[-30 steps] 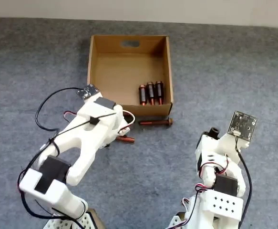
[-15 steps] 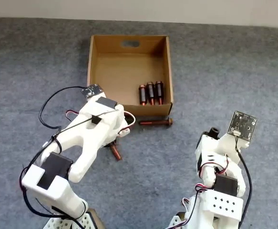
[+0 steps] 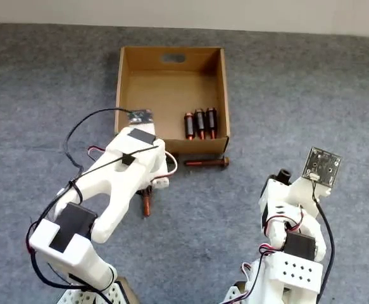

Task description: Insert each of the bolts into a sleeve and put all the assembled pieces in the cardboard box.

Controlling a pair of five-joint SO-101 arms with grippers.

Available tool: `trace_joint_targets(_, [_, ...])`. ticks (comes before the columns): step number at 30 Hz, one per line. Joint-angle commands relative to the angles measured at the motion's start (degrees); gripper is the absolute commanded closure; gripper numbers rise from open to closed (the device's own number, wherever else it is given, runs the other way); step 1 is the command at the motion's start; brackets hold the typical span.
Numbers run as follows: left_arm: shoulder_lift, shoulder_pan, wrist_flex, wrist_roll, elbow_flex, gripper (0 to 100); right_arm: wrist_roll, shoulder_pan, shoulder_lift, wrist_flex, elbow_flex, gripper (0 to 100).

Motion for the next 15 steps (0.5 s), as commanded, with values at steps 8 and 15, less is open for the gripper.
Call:
trace_joint_targets(8, [0.7,2.0,-1.0,-34.5,-0.1,99,-0.2,0.7,-0.6,-1.3,-0.4,99.3])
trace_joint_targets(15, [1.3,2.4,-1.8,-34.5,0.0,99,-0.2,0.7,-0.6,-1.2,-0.4,99.3])
